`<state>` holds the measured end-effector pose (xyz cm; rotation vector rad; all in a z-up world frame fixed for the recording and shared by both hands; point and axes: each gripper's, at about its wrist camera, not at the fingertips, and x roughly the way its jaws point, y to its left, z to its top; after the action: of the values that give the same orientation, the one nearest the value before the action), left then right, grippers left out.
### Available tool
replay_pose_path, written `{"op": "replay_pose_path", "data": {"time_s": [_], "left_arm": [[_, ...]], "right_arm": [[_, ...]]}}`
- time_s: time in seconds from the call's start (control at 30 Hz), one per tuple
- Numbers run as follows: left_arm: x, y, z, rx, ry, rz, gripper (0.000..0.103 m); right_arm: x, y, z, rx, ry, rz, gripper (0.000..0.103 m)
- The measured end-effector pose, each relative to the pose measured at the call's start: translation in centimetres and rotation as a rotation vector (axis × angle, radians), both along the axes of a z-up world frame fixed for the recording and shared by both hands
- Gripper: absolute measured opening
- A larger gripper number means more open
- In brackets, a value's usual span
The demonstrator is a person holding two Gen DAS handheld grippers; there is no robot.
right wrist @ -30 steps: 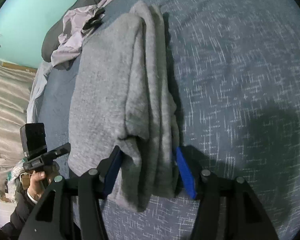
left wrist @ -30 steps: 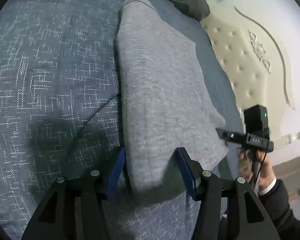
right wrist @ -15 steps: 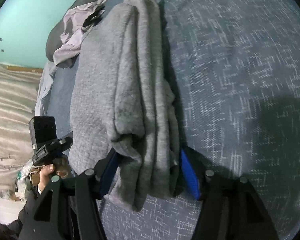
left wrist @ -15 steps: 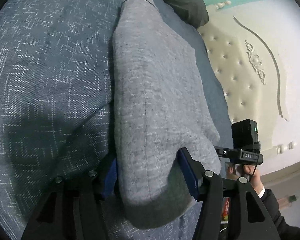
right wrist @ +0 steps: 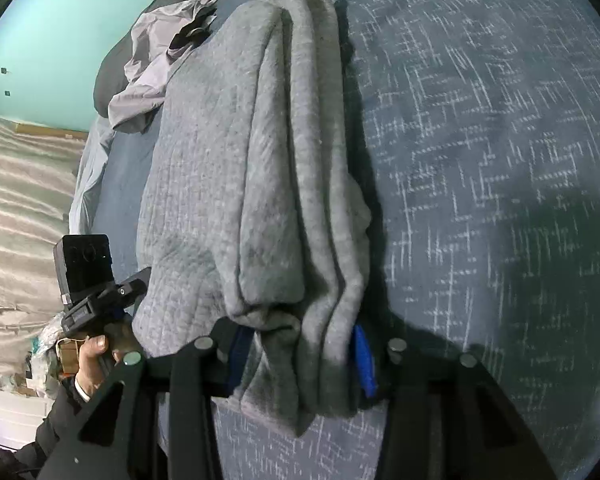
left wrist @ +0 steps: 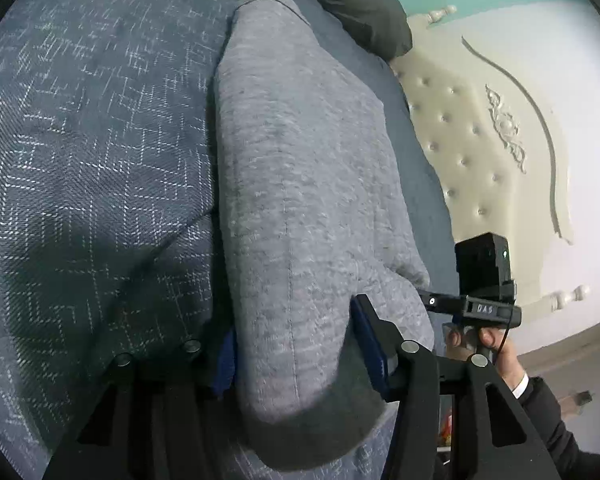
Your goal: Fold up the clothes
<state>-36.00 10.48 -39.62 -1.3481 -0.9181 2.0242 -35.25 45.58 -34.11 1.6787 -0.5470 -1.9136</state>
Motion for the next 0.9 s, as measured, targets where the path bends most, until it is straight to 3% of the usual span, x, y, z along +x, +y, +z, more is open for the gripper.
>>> {"op": "replay_pose_path", "data": {"time_s": [0.13,0.2,0.3,0.57,0.8,0.9], "left_arm": [[-0.3,0.6,0.1,-0.002,0.000,0.006,0.055],[-0.1,0.7,0.5,-0.008,0.006,0.004,0.050],[0.6,0.6,1.7,-0.037,0.035,-0.009,0.044],[1.0,0.4,1.1,-0.034,0.030,0.007,0.043],[1.9,0.0,2.4,-0.025,0.024,0.009,0.041],[1.5,0.3,1.6,-0.048,0.006,-0.005,0.042]], "right_arm": [[0.4,-0.1,0.0,0.020,0.020,-0.007,0.043],[0.6,-0.3,0.5,0.022,0.040,-0.007,0.029],[1.3,-1.0,2.2,0.020,0.110,0.006,0.021],[1.7,0.7,1.4,-0.045,0.119,-0.028,0.019],[1.8,1.9,1.7,-0.102,0.122,-0.026,0.018],[1.0,1.9,1.0,-0.076,0.079,-0.016,0.025]]}}
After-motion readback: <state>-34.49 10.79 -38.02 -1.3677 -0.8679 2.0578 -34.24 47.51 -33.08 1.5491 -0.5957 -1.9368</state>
